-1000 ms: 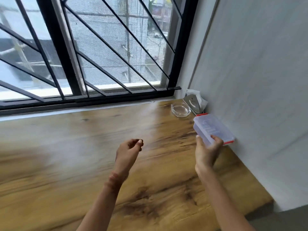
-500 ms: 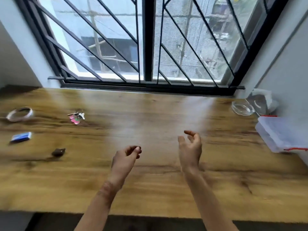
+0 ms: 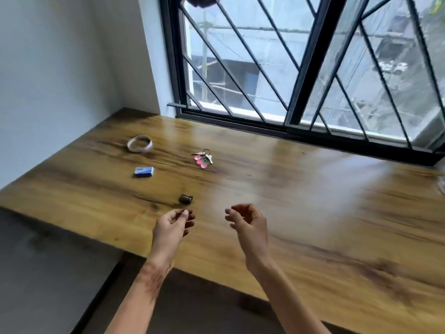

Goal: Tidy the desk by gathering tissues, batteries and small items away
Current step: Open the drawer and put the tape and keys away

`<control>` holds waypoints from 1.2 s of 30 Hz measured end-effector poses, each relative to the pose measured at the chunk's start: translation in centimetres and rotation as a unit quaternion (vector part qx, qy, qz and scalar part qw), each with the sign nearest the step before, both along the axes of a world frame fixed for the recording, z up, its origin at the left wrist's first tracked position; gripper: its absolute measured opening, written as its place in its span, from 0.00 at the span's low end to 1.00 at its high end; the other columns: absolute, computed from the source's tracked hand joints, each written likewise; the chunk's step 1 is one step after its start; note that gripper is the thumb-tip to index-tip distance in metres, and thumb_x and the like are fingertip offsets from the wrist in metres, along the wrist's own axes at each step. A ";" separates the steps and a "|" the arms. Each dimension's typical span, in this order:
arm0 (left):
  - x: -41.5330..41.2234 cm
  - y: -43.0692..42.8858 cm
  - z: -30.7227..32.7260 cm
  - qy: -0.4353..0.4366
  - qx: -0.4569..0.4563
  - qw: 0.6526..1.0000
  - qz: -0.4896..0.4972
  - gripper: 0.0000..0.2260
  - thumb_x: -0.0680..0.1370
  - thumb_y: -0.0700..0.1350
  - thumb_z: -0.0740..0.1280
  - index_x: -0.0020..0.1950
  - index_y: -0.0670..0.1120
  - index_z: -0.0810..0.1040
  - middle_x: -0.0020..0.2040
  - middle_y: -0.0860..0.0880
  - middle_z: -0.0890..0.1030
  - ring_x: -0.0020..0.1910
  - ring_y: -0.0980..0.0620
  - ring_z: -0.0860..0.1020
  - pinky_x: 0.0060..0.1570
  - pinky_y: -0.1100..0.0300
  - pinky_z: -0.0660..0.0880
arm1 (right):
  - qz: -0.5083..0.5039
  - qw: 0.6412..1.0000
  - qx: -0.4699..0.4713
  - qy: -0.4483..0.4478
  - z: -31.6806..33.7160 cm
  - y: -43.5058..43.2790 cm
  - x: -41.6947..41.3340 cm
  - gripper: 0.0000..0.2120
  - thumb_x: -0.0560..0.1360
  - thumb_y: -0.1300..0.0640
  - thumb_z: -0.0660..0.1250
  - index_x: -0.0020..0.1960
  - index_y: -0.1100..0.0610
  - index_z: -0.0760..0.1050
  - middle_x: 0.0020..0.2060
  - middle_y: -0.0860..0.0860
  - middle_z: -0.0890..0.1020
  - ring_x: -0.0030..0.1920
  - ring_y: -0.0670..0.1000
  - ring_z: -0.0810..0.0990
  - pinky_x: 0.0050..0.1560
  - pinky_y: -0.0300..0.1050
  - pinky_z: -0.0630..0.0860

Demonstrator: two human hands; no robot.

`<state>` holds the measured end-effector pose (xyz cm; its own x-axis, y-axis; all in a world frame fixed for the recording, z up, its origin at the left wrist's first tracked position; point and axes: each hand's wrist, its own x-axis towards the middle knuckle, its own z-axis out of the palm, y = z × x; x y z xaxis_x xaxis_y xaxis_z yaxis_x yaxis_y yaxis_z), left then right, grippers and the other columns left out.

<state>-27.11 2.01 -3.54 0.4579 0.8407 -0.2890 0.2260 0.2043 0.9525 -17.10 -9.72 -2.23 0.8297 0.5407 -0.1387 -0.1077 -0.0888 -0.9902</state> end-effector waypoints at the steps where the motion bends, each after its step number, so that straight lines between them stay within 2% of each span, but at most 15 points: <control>1: -0.7 1.1 -0.1 0.001 0.001 1.000 -0.006 0.07 0.79 0.43 0.61 0.45 0.49 0.79 0.48 0.47 0.83 0.48 0.50 0.81 0.50 0.55 0.77 | 0.008 1.000 0.001 0.008 0.0 1.0 -1.2 0.02 0.75 0.60 0.66 0.46 0.54 0.75 0.44 0.53 0.82 0.46 0.51 0.81 0.49 0.44 0.78; 4: -3.1 3.8 0.2 0.000 0.012 0.999 -0.033 0.07 0.79 0.44 0.61 0.46 0.48 0.78 0.46 0.47 0.83 0.47 0.51 0.81 0.50 0.56 0.77 | 0.013 0.999 -0.002 0.030 -0.1 4.1 -5.1 0.01 0.75 0.59 0.65 0.46 0.53 0.75 0.44 0.54 0.82 0.45 0.50 0.82 0.49 0.44 0.79; 7: -6.7 6.0 0.0 -0.006 0.012 0.998 -0.061 0.10 0.79 0.47 0.62 0.44 0.45 0.80 0.38 0.47 0.83 0.40 0.51 0.81 0.42 0.60 0.76 | 0.021 0.997 0.008 0.073 -0.8 6.8 -9.4 0.04 0.77 0.57 0.63 0.47 0.57 0.76 0.44 0.55 0.83 0.44 0.50 0.83 0.46 0.42 0.79; 10: -10.6 8.2 -1.6 0.011 -0.055 0.995 -0.078 0.17 0.78 0.52 0.62 0.36 0.42 0.79 0.26 0.48 0.79 0.29 0.51 0.77 0.34 0.58 0.74 | 0.019 0.988 0.000 0.156 -2.1 9.0 -13.8 0.08 0.77 0.60 0.61 0.41 0.59 0.75 0.38 0.55 0.83 0.42 0.53 0.83 0.49 0.48 0.80; 12: -12.8 9.1 -3.7 0.037 -0.110 0.990 -0.083 0.20 0.79 0.52 0.60 0.35 0.41 0.79 0.24 0.48 0.78 0.28 0.51 0.77 0.33 0.59 0.74 | 0.004 0.975 -0.010 0.223 -4.0 9.9 -16.2 0.10 0.77 0.62 0.59 0.39 0.58 0.76 0.37 0.56 0.83 0.42 0.56 0.82 0.50 0.51 0.79; 15: -15.3 10.4 -7.4 0.029 -0.236 0.970 -0.045 0.19 0.81 0.50 0.56 0.40 0.40 0.78 0.29 0.45 0.81 0.34 0.48 0.78 0.36 0.58 0.75 | -0.069 0.931 -0.003 0.359 -7.6 11.2 -18.6 0.11 0.77 0.62 0.56 0.50 0.64 0.76 0.44 0.61 0.83 0.47 0.59 0.82 0.48 0.50 0.79; 18: -16.5 12.2 -10.3 -0.050 -0.386 0.921 0.013 0.17 0.80 0.51 0.56 0.44 0.42 0.79 0.32 0.45 0.84 0.38 0.46 0.81 0.38 0.55 0.78 | -0.182 0.835 0.098 0.510 -11.1 12.3 -19.7 0.16 0.78 0.54 0.56 0.60 0.64 0.71 0.50 0.63 0.79 0.51 0.60 0.78 0.54 0.53 0.73; 20: -16.5 13.4 -12.0 -0.118 -0.449 0.884 0.046 0.20 0.76 0.55 0.59 0.40 0.44 0.84 0.37 0.44 0.85 0.38 0.46 0.83 0.40 0.53 0.80 | -0.257 0.770 0.163 0.561 -13.3 13.1 -19.9 0.19 0.77 0.46 0.57 0.57 0.61 0.72 0.46 0.61 0.77 0.48 0.60 0.75 0.63 0.56 0.66; 21: -16.5 13.9 -12.9 -0.139 -0.462 0.874 0.054 0.21 0.74 0.58 0.60 0.40 0.45 0.85 0.43 0.43 0.85 0.43 0.45 0.83 0.45 0.50 0.79 | -0.292 0.745 0.184 0.571 -14.5 13.3 -19.8 0.21 0.76 0.43 0.57 0.54 0.59 0.72 0.43 0.61 0.76 0.48 0.61 0.75 0.67 0.57 0.64; 23: -16.5 14.8 -14.4 -0.153 -0.475 0.864 0.067 0.23 0.75 0.63 0.58 0.52 0.48 0.83 0.58 0.44 0.80 0.59 0.43 0.76 0.58 0.44 0.71 | -0.336 0.714 0.212 0.576 -16.0 13.7 -19.2 0.28 0.76 0.37 0.53 0.57 0.61 0.72 0.48 0.63 0.76 0.58 0.64 0.74 0.70 0.57 0.61; 25: -16.5 15.8 -16.0 -0.166 -0.479 0.857 0.092 0.27 0.76 0.64 0.55 0.65 0.48 0.73 0.67 0.45 0.72 0.69 0.42 0.65 0.67 0.41 0.61 | -0.353 0.701 0.240 0.571 -17.3 14.0 -18.4 0.36 0.75 0.34 0.47 0.68 0.61 0.67 0.64 0.61 0.73 0.67 0.61 0.69 0.70 0.55 0.61; 26: -16.4 16.3 -16.7 -0.173 -0.474 0.858 0.096 0.26 0.76 0.64 0.53 0.64 0.48 0.72 0.67 0.45 0.71 0.70 0.42 0.64 0.69 0.41 0.58 | -0.359 0.695 0.266 0.563 -17.7 14.2 -17.9 0.36 0.75 0.33 0.46 0.70 0.57 0.65 0.67 0.58 0.71 0.68 0.59 0.68 0.71 0.54 0.61; 29: -16.2 17.3 -17.5 -0.194 -0.462 0.861 0.086 0.20 0.78 0.62 0.53 0.57 0.52 0.75 0.61 0.47 0.76 0.68 0.44 0.67 0.70 0.43 0.57 | -0.394 0.687 0.292 0.537 -18.0 14.7 -17.0 0.34 0.74 0.32 0.50 0.69 0.55 0.67 0.66 0.56 0.72 0.63 0.57 0.72 0.68 0.52 0.65; 34: -16.8 18.0 -18.6 -0.160 -0.460 0.870 0.076 0.25 0.79 0.58 0.54 0.72 0.45 0.63 0.73 0.45 0.65 0.72 0.45 0.65 0.66 0.51 0.66 | -0.389 0.687 0.277 0.547 -18.3 14.1 -17.4 0.43 0.73 0.31 0.51 0.72 0.65 0.58 0.71 0.62 0.64 0.71 0.59 0.63 0.72 0.52 0.59; 36: -16.6 18.3 -18.3 -0.182 -0.477 0.856 0.085 0.23 0.79 0.58 0.54 0.69 0.46 0.68 0.71 0.46 0.69 0.69 0.46 0.69 0.67 0.52 0.65 | -0.391 0.689 0.275 0.545 -18.3 13.9 -17.4 0.45 0.71 0.30 0.52 0.72 0.66 0.57 0.71 0.62 0.63 0.71 0.60 0.63 0.72 0.52 0.58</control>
